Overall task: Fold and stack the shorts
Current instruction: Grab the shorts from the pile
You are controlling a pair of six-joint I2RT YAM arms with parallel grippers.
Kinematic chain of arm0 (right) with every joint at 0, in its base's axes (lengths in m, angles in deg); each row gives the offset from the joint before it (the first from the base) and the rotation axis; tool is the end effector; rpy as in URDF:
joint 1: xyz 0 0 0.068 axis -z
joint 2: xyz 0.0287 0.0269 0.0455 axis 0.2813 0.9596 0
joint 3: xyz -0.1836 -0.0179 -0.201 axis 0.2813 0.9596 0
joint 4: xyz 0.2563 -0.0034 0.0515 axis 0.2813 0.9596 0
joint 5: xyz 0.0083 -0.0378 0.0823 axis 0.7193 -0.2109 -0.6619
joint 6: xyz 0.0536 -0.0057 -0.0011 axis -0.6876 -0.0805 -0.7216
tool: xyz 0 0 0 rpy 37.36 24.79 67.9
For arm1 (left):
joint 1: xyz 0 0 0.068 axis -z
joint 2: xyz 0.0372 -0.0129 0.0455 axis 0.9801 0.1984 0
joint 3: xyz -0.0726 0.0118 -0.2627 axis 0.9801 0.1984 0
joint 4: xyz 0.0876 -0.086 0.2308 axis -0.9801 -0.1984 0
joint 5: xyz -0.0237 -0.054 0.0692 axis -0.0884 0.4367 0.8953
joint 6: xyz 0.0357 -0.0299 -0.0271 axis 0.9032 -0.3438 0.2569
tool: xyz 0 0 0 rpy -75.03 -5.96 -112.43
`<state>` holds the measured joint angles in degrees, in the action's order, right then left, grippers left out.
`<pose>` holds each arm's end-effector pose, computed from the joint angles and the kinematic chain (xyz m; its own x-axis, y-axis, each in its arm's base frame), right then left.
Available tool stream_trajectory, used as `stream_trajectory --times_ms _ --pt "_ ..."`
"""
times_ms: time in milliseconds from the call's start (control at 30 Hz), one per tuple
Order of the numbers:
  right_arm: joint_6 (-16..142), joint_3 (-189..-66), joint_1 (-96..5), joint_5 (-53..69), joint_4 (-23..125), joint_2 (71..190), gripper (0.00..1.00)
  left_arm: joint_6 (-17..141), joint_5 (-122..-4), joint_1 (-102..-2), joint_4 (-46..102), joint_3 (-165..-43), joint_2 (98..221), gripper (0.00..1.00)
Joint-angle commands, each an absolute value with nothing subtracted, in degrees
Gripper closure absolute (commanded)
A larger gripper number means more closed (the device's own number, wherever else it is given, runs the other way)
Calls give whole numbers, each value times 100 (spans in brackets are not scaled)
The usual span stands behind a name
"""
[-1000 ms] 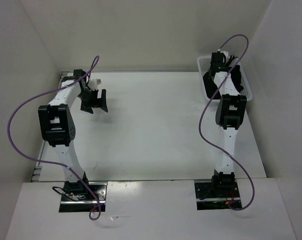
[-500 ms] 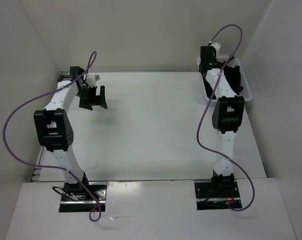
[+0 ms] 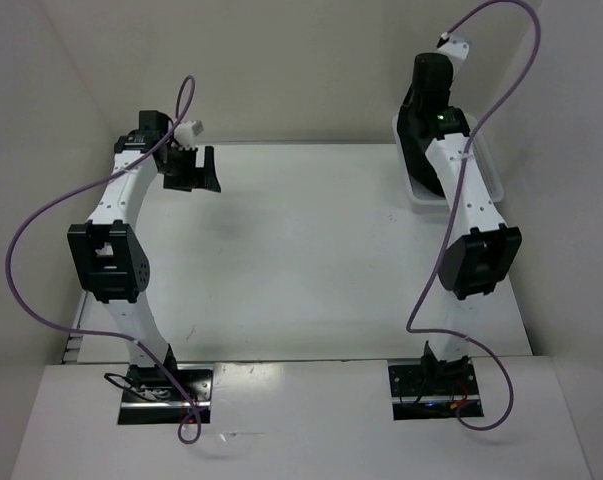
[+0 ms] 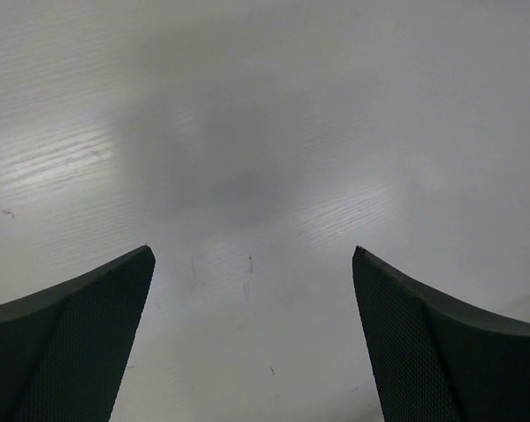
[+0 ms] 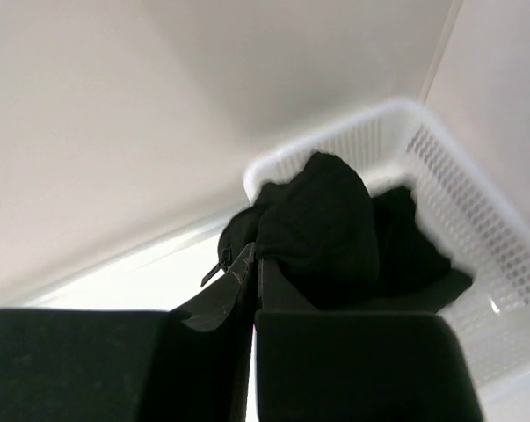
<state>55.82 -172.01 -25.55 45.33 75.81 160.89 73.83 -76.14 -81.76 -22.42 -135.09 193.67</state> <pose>0.4461 0.0544 0.4285 -0.1868 0.1819 -0.9654 0.3860 0.9173 0.0982 0.4195 0.0105 0.3089 -0.8138 -0.0490 -0.5790 0.1558 0.9415 -0.2987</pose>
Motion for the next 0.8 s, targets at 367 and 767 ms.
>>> stream_trajectory --times_ms 367,767 --pt "6248 -19060 -2627 3876 6320 14610 100 7404 -8274 -8005 -1996 -14219 18939 0" --pt "4825 -20422 -2978 1712 6354 15461 100 7404 -7932 -8005 -1890 -14166 18446 0"
